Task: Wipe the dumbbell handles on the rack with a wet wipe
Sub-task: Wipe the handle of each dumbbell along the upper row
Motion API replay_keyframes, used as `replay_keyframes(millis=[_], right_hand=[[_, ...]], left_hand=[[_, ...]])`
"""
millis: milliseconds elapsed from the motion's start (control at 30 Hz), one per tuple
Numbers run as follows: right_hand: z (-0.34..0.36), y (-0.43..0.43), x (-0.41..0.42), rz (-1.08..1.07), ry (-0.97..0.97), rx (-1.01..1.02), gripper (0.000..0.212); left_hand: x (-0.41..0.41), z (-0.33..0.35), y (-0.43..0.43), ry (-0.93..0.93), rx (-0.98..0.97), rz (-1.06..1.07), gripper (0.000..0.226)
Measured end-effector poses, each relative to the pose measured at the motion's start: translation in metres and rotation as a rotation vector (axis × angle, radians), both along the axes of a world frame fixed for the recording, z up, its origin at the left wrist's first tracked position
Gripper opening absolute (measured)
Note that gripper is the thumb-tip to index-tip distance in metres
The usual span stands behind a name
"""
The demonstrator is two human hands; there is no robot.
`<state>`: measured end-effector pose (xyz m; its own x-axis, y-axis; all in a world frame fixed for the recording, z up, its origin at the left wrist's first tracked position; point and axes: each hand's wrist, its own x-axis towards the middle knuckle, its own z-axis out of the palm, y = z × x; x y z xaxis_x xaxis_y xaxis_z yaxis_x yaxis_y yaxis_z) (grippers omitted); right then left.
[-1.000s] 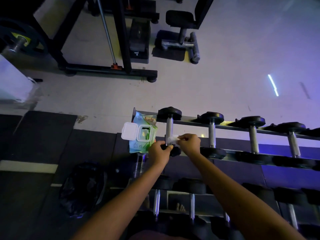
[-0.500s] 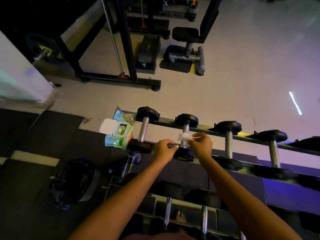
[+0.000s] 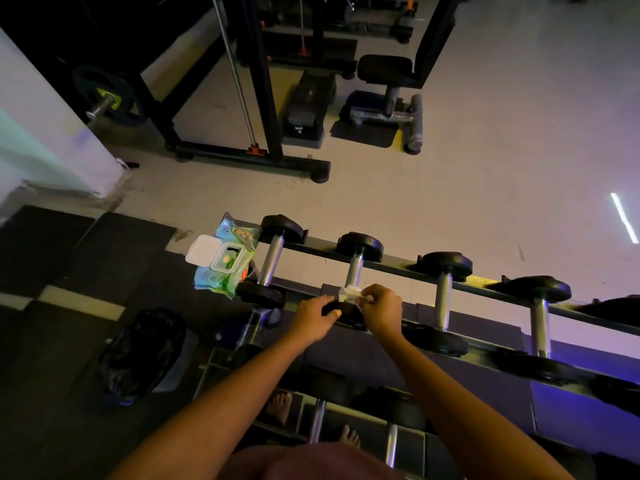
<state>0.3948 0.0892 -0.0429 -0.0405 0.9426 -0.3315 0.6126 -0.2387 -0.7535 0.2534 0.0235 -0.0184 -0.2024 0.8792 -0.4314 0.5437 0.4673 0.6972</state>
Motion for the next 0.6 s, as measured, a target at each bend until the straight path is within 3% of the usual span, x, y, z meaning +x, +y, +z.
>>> replay_keyframes(millis=[300,600], right_hand=[[-0.016,0.022,-0.020,-0.056,-0.035,-0.001,0.016],[-0.003,0.085,-0.032,-0.095,-0.058,0.059,0.027]], left_hand=[[-0.012,-0.025,0.017,-0.009,0.041,-0.018,0.031],[-0.004,-0.041,0.018,-0.038,0.131,0.214,0.021]])
